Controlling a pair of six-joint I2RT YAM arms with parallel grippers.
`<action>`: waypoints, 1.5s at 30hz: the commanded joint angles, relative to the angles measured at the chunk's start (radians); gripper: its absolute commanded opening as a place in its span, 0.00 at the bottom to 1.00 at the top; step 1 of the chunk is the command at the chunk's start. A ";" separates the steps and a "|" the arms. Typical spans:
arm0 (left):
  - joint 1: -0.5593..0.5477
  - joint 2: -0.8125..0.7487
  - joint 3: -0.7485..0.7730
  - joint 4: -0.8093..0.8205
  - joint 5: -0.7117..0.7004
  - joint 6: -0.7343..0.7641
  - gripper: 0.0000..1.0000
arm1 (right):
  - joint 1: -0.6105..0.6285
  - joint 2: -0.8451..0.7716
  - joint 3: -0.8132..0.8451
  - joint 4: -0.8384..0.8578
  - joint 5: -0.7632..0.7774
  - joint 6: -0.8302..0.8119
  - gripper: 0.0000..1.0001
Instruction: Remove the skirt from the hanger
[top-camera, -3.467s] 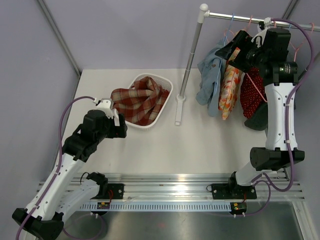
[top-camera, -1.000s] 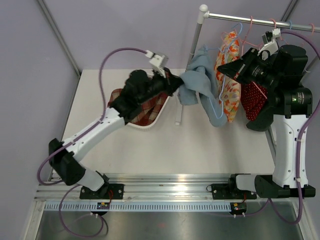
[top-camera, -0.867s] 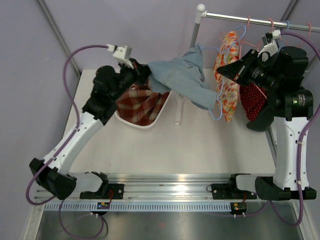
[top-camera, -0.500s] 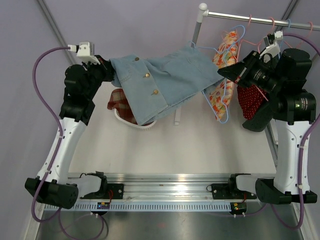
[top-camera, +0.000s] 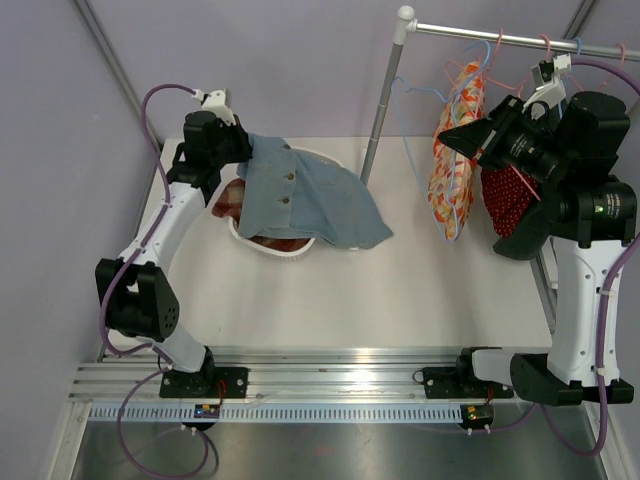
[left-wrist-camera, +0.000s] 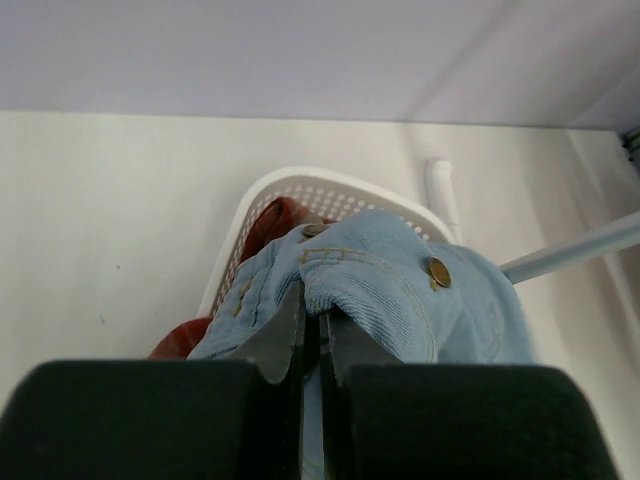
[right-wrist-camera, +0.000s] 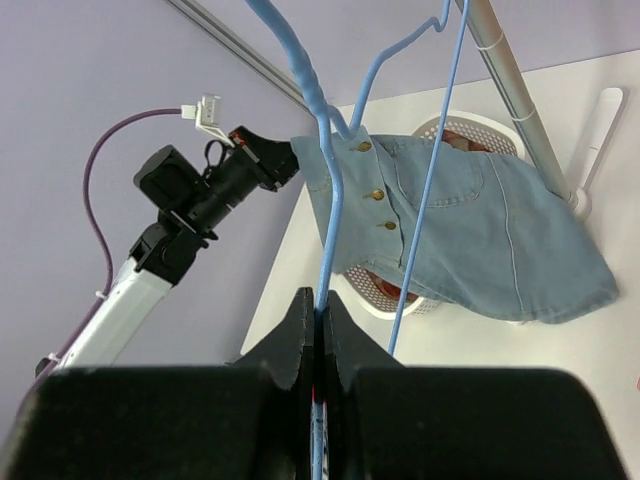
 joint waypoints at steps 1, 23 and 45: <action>0.007 0.018 -0.010 0.089 -0.024 -0.002 0.00 | -0.003 0.003 0.037 0.040 0.016 -0.022 0.00; -0.154 -0.401 -0.033 -0.454 -0.235 -0.013 0.99 | -0.001 0.241 0.286 -0.029 0.282 -0.105 0.00; -0.171 -0.871 -0.553 -0.631 -0.271 0.009 0.99 | 0.007 0.339 0.219 0.036 0.252 -0.080 0.99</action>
